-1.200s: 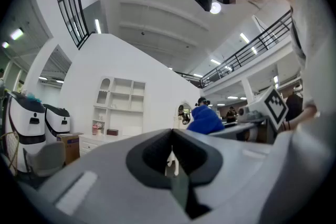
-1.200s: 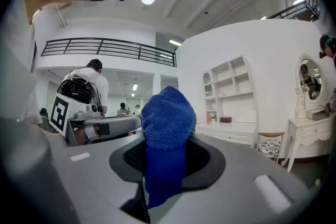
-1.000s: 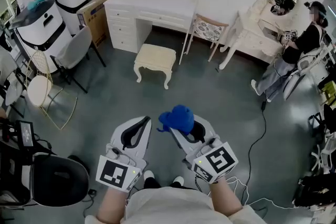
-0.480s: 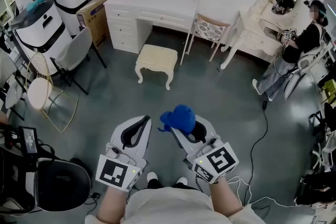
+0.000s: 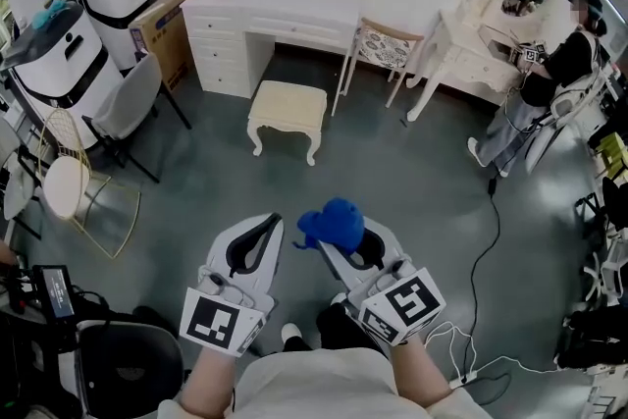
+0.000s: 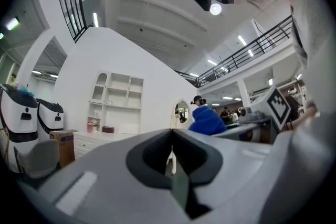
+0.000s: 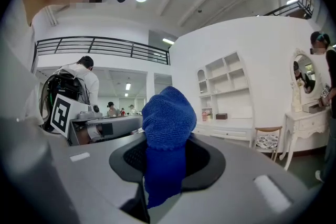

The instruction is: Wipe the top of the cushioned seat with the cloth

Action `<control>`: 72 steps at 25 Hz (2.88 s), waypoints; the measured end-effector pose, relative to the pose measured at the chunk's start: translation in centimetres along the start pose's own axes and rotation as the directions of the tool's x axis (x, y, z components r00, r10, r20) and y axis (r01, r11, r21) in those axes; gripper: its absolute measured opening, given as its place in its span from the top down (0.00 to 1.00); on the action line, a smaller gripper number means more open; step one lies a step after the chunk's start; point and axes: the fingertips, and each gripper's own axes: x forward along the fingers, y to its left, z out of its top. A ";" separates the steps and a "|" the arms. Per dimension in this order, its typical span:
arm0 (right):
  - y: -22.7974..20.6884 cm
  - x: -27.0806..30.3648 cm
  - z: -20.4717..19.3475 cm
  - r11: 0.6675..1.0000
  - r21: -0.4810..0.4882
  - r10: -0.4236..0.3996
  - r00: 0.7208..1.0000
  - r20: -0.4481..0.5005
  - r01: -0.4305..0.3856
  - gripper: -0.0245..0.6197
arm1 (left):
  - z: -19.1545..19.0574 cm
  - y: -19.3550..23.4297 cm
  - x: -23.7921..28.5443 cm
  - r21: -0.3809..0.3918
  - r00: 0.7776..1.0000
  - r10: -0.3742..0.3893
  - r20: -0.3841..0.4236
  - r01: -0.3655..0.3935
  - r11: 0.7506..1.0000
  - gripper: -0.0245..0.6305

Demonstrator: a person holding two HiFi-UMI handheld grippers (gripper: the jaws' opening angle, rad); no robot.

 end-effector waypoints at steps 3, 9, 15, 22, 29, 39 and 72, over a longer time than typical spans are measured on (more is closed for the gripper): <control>-1.9 1.4 -0.1 1.000 -0.012 -0.013 1.000 -0.013 0.013 0.75 | -0.3 1.1 2.0 0.008 1.000 0.005 -0.001 -0.005 1.000 0.96; -7.4 5.4 0.4 1.000 0.017 0.015 1.000 -0.016 -0.015 0.75 | -1.0 3.8 7.5 0.000 0.999 0.044 -0.011 -0.044 0.999 0.96; -13.8 9.5 2.1 0.998 0.002 0.060 0.998 -0.021 -0.060 0.75 | -0.7 6.5 14.8 0.000 0.996 0.092 -0.004 -0.092 0.996 0.96; -21.1 12.2 2.4 0.994 0.007 0.106 0.994 -0.023 -0.105 0.75 | -1.5 7.7 22.0 0.010 0.990 0.143 -0.003 -0.142 0.990 0.96; -26.1 13.7 2.0 0.991 0.014 0.135 0.991 -0.021 -0.134 0.75 | -2.7 7.9 26.8 0.002 0.985 0.171 -0.014 -0.171 0.985 0.96; -29.2 16.5 1.8 0.992 0.036 0.124 0.992 -0.019 -0.124 0.75 | -3.4 10.4 30.4 0.012 0.985 0.170 -0.018 -0.170 0.985 0.96; -29.6 37.6 3.5 0.993 0.088 -0.072 0.997 -0.017 0.074 0.75 | -5.6 32.1 35.0 0.003 0.998 -0.006 -0.058 0.006 1.000 0.96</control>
